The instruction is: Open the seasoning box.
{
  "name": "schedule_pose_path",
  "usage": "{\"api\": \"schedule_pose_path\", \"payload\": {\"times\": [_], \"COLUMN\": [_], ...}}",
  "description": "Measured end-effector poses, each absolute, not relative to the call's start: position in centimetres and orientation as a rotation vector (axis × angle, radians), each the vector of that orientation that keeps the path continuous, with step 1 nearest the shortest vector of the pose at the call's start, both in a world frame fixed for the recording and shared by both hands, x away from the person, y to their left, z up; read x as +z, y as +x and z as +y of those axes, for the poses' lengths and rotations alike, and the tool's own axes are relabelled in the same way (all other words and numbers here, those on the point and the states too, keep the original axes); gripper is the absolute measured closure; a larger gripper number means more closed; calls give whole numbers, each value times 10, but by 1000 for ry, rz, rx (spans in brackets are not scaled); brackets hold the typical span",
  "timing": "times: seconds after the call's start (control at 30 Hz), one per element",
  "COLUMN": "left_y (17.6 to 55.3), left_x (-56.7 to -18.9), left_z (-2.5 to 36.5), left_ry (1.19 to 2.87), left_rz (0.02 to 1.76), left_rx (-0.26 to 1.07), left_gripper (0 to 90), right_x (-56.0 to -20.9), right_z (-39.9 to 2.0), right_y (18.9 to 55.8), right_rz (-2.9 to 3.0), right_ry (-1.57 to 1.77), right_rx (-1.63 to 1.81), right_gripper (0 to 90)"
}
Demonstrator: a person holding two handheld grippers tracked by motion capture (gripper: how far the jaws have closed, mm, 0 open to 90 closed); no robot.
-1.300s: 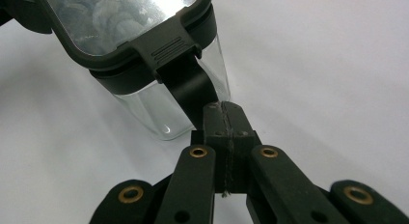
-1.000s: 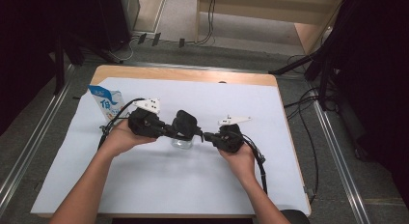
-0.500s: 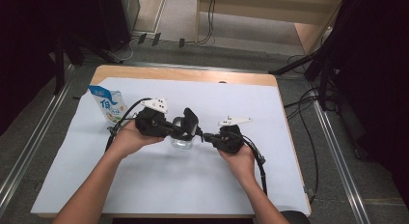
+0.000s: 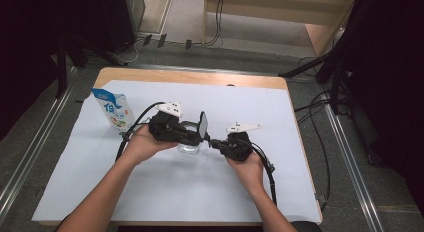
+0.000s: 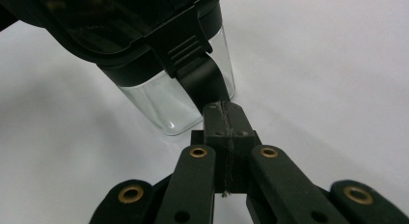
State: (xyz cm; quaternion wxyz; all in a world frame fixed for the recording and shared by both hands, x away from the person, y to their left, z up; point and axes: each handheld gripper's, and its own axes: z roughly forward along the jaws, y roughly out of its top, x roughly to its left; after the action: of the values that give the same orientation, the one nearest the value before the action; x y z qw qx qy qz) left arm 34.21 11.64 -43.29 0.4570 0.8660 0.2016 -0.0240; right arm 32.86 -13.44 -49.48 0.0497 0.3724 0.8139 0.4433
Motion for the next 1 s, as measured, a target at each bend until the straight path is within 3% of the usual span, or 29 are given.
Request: {"api": "schedule_pose_path", "payload": {"times": [1.0], "left_y": [345], "left_x": [-440], "left_z": [97], "left_ry": [2136], "left_rz": [513], "left_rx": [-64], "left_gripper": [896], "right_x": [-499], "right_z": [-133], "right_y": [326], "right_rz": [2437], "right_ry": [1158], "right_rx": [1366], "right_gripper": [900]}}
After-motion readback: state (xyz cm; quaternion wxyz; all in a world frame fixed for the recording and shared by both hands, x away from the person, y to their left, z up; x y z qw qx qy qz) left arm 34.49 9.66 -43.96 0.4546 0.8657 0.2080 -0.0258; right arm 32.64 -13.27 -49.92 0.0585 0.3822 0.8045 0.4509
